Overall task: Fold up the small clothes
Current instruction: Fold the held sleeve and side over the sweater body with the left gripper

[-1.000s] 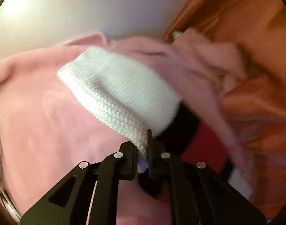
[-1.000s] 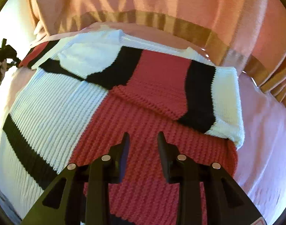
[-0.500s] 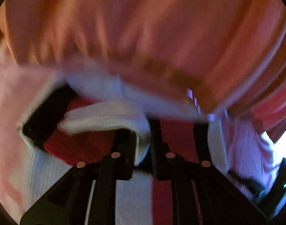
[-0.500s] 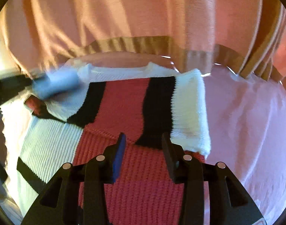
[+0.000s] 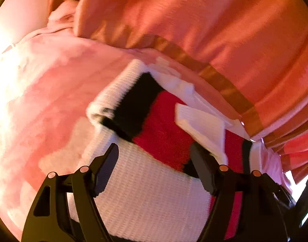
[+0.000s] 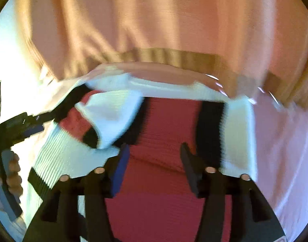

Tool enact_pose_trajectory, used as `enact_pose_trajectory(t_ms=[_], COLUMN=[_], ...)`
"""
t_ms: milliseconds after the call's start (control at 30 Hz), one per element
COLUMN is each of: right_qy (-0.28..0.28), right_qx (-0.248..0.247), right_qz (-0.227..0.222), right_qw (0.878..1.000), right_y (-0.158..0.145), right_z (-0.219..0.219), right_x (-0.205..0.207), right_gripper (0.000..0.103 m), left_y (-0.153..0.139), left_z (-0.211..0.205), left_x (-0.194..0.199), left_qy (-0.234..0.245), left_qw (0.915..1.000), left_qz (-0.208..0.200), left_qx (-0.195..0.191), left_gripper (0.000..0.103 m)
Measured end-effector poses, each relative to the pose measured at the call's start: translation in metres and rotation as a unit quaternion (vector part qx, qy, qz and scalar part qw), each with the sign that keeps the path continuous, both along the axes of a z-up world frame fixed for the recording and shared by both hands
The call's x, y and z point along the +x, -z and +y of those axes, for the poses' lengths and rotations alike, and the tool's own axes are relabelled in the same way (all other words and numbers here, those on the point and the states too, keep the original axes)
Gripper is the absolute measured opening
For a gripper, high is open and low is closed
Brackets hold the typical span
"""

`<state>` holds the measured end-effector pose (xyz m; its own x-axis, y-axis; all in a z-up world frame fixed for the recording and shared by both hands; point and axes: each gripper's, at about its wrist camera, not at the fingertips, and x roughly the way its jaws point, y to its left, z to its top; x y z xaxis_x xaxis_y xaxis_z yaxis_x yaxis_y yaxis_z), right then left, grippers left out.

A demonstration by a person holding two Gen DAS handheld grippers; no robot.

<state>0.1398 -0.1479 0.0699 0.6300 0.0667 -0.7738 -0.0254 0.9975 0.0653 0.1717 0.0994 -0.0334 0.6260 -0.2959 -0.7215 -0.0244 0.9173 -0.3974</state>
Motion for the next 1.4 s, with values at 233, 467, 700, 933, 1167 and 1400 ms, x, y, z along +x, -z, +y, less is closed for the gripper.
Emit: enact_pose_trajectory(t_ms=[233, 467, 700, 933, 1167, 1400], right_qy=[-0.035, 0.038, 0.118, 0.167, 0.208, 0.171], right_qx=[-0.076, 0.035, 0.119, 0.218, 0.267, 0.142], right_qz=[0.037, -0.003, 0.069, 0.041, 0.033, 0.002], right_qw=[0.996, 0.999, 0.984, 0.961, 0.94, 0.975], right_y=[0.034, 0.006, 0.056, 0.056, 0.055, 0.028], right_z=[0.077, 0.018, -0.05, -0.083, -0.12, -0.132], right_x=[0.078, 0.071, 0.047, 0.038, 0.037, 0.028], right_gripper=[0.058, 0.007, 0.015, 0.048, 0.007, 0.006], left_y=[0.005, 0.015, 0.053, 0.059, 0.06, 0.061], left_z=[0.031, 0.025, 0.035, 0.036, 0.039, 0.025], left_x=[0.024, 0.04, 0.05, 0.065, 0.07, 0.072], left_qy=[-0.045, -0.024, -0.052, -0.079, -0.105, -0.082], left_qw=[0.998, 0.9968, 0.9685, 0.9656, 0.9788, 0.9863], left_qz=[0.02, 0.034, 0.098, 0.096, 0.093, 0.092], left_qx=[-0.04, -0.068, -0.223, -0.229, -0.149, -0.109], left_gripper=[0.071, 0.071, 0.071, 0.068, 0.011, 0.01])
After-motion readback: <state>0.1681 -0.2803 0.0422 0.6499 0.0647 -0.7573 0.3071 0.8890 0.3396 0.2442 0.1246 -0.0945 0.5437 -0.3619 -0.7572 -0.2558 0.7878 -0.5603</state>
